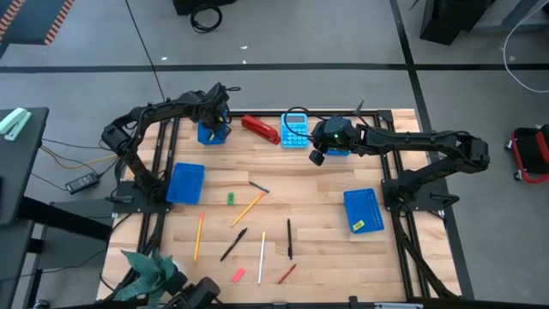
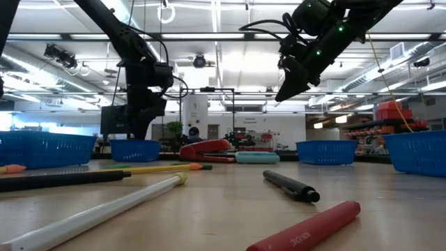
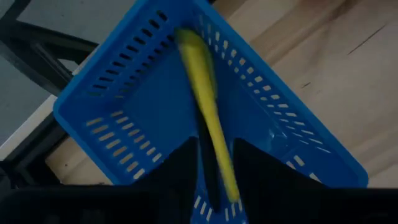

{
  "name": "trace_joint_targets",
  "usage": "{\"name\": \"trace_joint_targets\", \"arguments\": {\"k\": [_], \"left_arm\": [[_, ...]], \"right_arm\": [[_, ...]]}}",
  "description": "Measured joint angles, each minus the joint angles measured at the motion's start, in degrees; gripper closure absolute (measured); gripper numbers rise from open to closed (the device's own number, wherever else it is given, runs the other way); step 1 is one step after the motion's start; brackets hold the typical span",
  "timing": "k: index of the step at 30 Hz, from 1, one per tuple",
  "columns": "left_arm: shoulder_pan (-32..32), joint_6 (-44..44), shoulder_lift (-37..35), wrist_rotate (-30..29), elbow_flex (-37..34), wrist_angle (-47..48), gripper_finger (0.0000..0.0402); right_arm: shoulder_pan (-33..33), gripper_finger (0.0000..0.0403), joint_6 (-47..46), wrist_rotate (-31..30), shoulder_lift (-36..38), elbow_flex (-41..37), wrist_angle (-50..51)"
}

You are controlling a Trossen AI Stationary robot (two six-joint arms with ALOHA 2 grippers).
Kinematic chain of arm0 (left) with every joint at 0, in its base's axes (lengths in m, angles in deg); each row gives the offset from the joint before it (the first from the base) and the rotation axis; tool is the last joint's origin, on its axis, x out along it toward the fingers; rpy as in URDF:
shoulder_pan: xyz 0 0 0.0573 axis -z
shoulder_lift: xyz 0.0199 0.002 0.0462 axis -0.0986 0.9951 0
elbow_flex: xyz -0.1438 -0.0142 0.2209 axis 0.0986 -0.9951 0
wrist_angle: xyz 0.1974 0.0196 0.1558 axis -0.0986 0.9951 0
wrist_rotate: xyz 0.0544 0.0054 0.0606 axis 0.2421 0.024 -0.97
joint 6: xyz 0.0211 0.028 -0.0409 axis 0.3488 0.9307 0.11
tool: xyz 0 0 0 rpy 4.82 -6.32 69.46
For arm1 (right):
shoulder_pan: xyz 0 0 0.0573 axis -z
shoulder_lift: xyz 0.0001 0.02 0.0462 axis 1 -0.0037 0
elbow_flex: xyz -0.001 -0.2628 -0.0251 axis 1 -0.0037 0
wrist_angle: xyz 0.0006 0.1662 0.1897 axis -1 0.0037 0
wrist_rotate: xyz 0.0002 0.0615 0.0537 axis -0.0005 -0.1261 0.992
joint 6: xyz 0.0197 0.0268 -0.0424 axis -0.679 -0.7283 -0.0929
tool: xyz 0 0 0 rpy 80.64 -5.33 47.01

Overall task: Sort crayons/erasers/pens/pencils in bins
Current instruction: Put the yellow pen into the top left bin, then put the green eraser into the bottom right bin

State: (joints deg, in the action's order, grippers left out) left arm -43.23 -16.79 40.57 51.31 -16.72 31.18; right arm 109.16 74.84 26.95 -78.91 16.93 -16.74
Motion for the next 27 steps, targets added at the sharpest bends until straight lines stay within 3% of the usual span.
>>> {"name": "trace_joint_targets", "arguments": {"k": [6, 12, 18, 27], "left_arm": [[0.25, 0.18, -3.88, 0.19, 0.00, 2.49, 0.0246], [4.93, -3.21, -8.90, 8.07, 0.09, 7.30, 0.0237], [17.17, -6.90, -11.31, 12.87, 0.07, 11.00, 0.0258], [38.46, -26.79, -11.16, 13.34, 0.07, 11.44, 0.0287]], "right_arm": [[0.00, 0.0299, -0.04, -0.01, 0.00, 0.00, 0.02], [0.00, 0.0299, -0.04, 0.00, 0.00, 0.00, 0.00], [0.00, 0.0299, 0.02, 0.00, 0.00, 0.00, -0.02], [0.00, 0.0299, -0.08, 0.00, 0.00, 0.00, -0.07]]}}
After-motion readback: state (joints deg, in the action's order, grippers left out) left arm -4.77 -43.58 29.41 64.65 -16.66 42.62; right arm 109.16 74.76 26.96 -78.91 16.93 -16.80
